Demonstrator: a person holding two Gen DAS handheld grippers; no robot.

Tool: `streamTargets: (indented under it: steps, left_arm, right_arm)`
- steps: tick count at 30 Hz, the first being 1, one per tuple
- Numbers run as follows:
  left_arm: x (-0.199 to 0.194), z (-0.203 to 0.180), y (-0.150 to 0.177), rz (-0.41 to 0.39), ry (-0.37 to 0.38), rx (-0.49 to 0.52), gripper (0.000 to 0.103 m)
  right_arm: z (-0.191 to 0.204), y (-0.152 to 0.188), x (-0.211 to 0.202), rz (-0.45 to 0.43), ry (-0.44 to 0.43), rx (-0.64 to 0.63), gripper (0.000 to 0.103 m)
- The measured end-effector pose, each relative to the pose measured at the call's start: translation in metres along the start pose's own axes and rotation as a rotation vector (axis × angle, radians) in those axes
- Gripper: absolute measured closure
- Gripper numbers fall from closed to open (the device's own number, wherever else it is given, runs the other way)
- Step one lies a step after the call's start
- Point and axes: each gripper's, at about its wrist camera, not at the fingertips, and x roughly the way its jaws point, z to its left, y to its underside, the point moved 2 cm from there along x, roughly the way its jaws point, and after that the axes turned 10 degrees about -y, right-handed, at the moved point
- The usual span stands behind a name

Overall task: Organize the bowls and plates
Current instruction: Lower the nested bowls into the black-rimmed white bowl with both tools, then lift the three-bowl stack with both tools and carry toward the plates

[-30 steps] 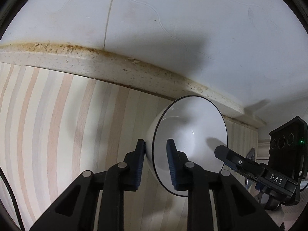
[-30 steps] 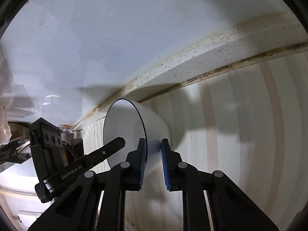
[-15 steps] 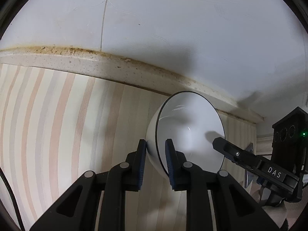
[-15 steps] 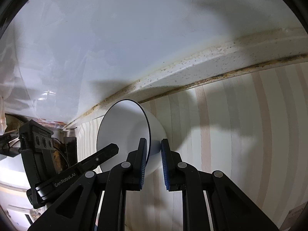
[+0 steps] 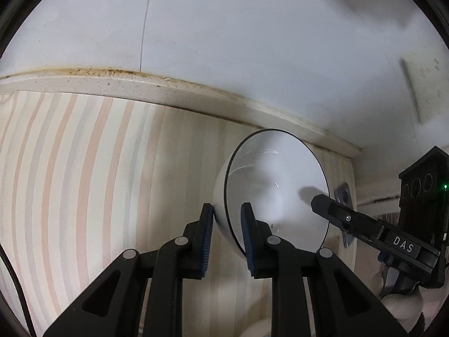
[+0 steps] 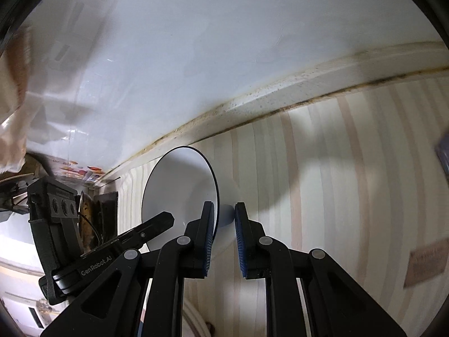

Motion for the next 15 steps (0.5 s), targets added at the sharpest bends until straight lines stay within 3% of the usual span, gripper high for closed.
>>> streamTargets:
  steps: [8, 15]
  left_arm:
    - [-0.039, -0.007, 0.041, -0.001, 0.007, 0.063, 0.085]
    - [-0.065, -0.012, 0.08, 0.006, 0.033, 0.106, 0.085]
  right_arm:
    - [0.022, 0.055, -0.039, -0.031, 0.023, -0.006, 0.086]
    - [0.017, 0.107, -0.089, -0.05, 0.037, 0.007, 0.086]
